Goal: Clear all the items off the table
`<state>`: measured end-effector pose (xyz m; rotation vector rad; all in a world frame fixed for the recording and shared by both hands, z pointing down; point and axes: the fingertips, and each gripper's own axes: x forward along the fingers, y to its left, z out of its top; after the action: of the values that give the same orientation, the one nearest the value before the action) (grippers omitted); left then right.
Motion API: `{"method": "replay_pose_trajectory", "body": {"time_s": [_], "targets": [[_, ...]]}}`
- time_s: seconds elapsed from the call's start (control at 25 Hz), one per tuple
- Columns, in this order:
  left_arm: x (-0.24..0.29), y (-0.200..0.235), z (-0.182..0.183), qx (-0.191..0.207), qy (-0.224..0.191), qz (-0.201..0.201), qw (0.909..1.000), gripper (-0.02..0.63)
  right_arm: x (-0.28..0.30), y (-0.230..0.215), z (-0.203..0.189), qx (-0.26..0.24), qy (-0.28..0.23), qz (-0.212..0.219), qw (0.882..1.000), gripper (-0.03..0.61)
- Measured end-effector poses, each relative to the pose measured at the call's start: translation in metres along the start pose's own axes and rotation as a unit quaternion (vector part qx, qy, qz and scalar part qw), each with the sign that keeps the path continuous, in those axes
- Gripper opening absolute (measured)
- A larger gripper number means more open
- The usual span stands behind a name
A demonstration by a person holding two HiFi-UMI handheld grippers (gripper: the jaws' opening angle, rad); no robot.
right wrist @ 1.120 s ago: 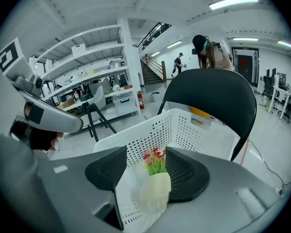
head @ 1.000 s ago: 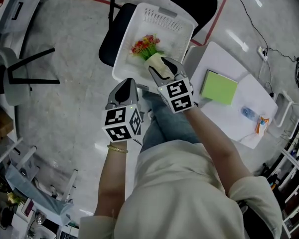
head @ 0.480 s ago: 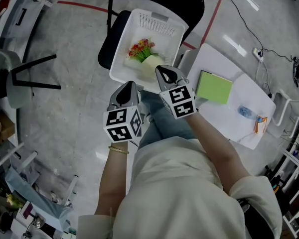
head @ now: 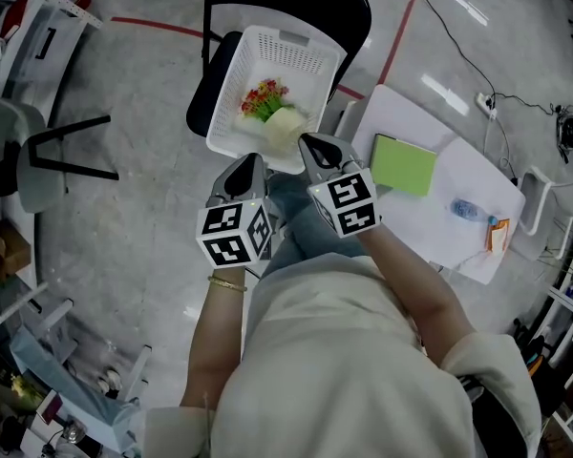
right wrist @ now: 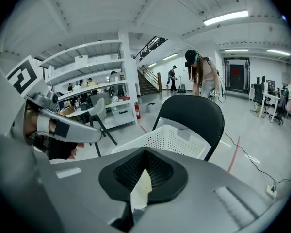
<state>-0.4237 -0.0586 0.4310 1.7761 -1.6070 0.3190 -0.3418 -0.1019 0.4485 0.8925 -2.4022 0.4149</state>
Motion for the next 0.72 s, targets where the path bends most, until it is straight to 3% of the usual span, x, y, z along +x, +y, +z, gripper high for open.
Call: {"method": "replay_pose_trajectory", "body": {"time_s": [0.72], "targets": [[-0.081, -0.029, -0.020, 0.001, -0.031, 0.007, 0.9995, 0.009, -0.084, 0.059, 0.008, -0.028, -0.051, 0.032, 0.998, -0.002]]}}
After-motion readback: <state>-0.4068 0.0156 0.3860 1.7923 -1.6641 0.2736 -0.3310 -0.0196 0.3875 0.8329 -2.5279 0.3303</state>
